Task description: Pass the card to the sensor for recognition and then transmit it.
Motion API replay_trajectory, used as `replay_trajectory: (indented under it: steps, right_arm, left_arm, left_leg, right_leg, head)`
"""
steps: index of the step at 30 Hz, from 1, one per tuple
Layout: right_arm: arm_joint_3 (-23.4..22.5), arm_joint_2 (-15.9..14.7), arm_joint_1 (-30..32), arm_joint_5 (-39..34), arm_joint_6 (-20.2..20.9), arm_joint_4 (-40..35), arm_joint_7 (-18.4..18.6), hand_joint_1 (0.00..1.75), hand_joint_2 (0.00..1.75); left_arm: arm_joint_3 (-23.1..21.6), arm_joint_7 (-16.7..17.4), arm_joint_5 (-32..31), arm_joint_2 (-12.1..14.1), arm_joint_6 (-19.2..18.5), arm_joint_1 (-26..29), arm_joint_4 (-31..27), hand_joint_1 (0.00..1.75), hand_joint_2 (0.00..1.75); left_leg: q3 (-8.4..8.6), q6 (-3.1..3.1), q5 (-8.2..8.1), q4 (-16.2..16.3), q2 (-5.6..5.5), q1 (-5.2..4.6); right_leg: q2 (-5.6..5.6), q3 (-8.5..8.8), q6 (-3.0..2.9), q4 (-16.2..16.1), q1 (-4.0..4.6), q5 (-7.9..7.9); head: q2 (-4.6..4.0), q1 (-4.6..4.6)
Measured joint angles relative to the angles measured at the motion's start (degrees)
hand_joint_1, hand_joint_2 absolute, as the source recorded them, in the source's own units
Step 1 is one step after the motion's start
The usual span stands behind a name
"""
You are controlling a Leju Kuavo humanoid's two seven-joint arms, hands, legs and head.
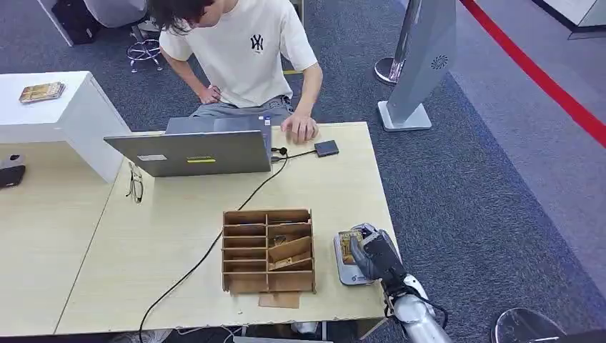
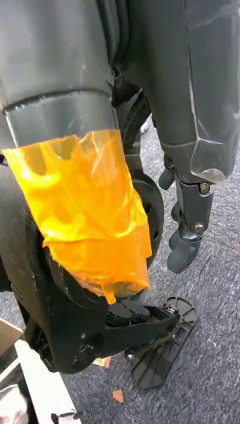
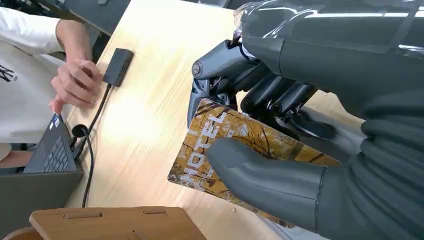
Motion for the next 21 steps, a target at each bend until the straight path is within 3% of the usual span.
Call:
replay_trajectory:
  steps: [21]
  right_arm:
    - [-0.07, 0.04, -0.61, 1.62, -0.28, 0.70, 0.37, 1.75, 1.75]
  left_arm:
    - [-0.46, 0.41, 0.09, 0.02, 0.13, 0.63, -1.16, 0.00, 0.00]
  left_leg:
    - [0.02, 0.06, -0.04, 0.00, 0.01, 0.00]
  right_leg:
    - [0.00, 0.03, 0.01, -0.02, 0.00, 0.00]
  head:
    - [0.00, 0.00]
